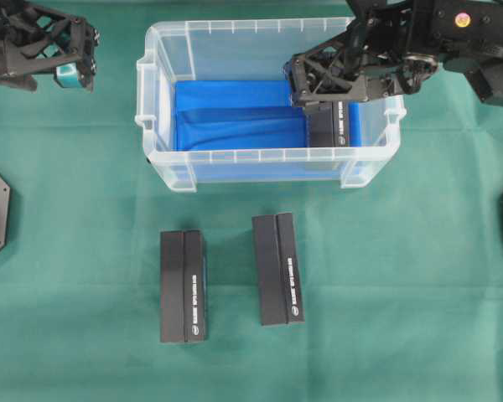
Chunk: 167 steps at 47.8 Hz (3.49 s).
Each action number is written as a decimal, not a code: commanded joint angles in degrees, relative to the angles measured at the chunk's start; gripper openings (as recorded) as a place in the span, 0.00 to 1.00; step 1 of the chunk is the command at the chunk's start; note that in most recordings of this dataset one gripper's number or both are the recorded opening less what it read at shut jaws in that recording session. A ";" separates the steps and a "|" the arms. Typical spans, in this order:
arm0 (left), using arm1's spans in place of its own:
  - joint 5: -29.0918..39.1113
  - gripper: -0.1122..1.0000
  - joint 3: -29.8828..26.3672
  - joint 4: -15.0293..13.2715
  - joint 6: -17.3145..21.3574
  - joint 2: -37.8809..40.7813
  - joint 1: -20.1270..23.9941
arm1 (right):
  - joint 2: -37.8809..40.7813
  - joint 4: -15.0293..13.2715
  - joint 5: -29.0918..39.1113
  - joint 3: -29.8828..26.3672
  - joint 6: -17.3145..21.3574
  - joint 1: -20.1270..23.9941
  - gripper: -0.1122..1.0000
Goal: Take out the box from the case.
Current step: 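Move the right gripper over the right black box in the case, then lower the open right gripper around the right black box, then close the right gripper on the right black box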
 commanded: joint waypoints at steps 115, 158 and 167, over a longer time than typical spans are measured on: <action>-0.35 0.96 -0.44 0.00 -0.09 -0.97 -1.41 | 4.92 -2.72 -5.89 4.39 3.34 -2.55 0.92; -0.35 0.96 0.09 0.00 0.00 -1.05 -2.29 | 6.42 -2.72 -12.04 8.96 6.24 -3.25 0.92; -0.35 0.96 0.70 0.00 -0.09 -1.58 -2.29 | 7.38 -2.72 -12.83 8.96 6.33 -3.25 0.92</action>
